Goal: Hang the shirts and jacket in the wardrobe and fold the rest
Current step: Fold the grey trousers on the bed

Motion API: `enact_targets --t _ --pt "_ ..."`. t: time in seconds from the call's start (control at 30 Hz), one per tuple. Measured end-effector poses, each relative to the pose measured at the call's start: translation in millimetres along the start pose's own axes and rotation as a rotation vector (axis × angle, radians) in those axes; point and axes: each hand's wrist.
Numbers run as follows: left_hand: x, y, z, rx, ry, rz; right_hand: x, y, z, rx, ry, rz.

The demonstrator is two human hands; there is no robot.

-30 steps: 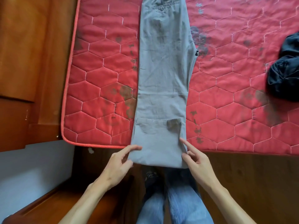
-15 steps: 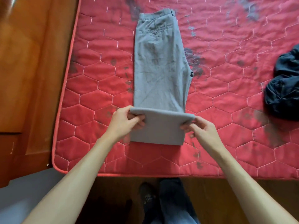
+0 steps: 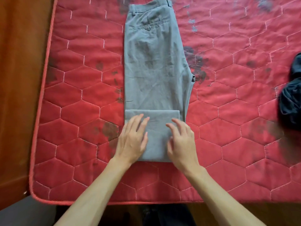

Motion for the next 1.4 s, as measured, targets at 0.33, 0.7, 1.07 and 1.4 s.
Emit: enact_targets --t 0.33,0.7,1.07,1.4 --pt "-8.0 41.4 11.3 0.206 -0.028 0.196 11.5 55.8 -6.0 -0.156 -0.097 0.277" --pt "-14.1 37.5 10.5 0.174 -0.138 0.194 13.4 37.4 -35.3 -0.159 0.354 0.172" --pt "-48.0 12.1 -12.8 -0.183 -0.559 -0.036 -28.3 12.1 -8.5 -0.033 0.437 0.106" --pt "-73.1 -27.3 -1.9 -0.525 -0.713 0.193 -55.4 -22.4 3.4 0.45 0.733 0.288"
Point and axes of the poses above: each hand's wrist, its own x-axis towards the middle knuckle, its own y-axis out of the palm, z = x × y, and after that the axes turned 2 degrees about z, right-handed
